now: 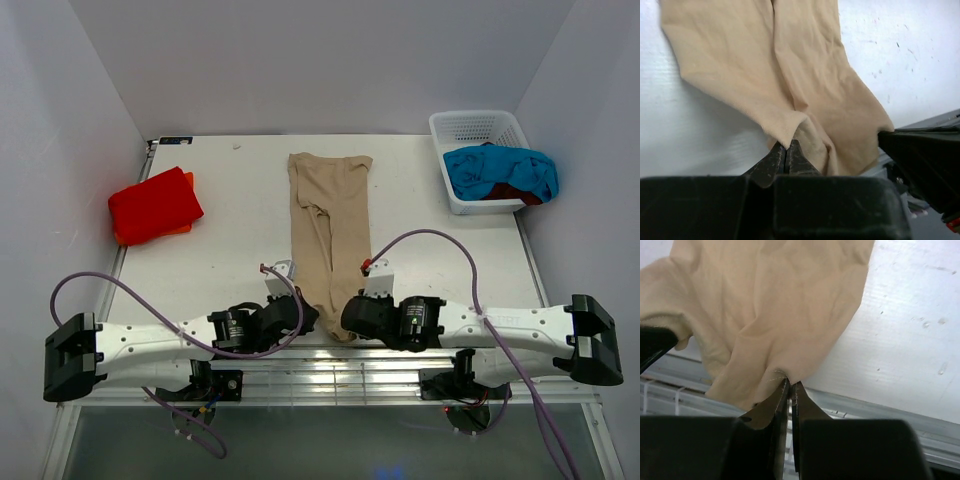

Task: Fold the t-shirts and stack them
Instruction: Fold the tshirt

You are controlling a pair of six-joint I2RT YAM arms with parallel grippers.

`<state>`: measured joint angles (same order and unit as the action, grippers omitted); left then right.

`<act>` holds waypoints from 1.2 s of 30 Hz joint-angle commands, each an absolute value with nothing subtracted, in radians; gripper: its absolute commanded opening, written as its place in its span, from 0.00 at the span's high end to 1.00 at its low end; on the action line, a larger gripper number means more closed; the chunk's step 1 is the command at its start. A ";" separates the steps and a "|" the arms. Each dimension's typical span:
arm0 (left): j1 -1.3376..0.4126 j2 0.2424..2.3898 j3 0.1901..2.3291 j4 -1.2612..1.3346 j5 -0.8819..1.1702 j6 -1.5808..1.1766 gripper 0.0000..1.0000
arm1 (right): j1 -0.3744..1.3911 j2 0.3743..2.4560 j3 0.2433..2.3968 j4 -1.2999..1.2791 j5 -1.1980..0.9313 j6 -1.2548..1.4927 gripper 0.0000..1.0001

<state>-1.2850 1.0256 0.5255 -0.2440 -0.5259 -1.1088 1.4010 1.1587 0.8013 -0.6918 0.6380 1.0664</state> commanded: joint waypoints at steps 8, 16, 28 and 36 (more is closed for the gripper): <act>-1.244 1.025 0.483 -0.062 -0.807 -0.967 1.00 | 1.149 1.252 0.871 -0.566 0.750 0.772 0.92; -1.013 1.216 0.434 0.303 -0.660 -0.724 1.00 | 0.971 1.385 0.913 -0.315 0.678 0.525 0.92; -0.809 1.586 0.617 0.537 -0.496 -0.517 1.00 | 0.844 1.678 1.117 -0.163 0.630 0.324 0.92; -0.723 1.539 0.684 0.529 -0.456 -0.457 1.00 | 0.795 1.692 1.184 -0.166 0.627 0.268 0.92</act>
<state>-0.7372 1.5970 0.6395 0.5014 -0.4843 -0.4988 0.8146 1.7046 1.1305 -0.2058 0.6197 0.3126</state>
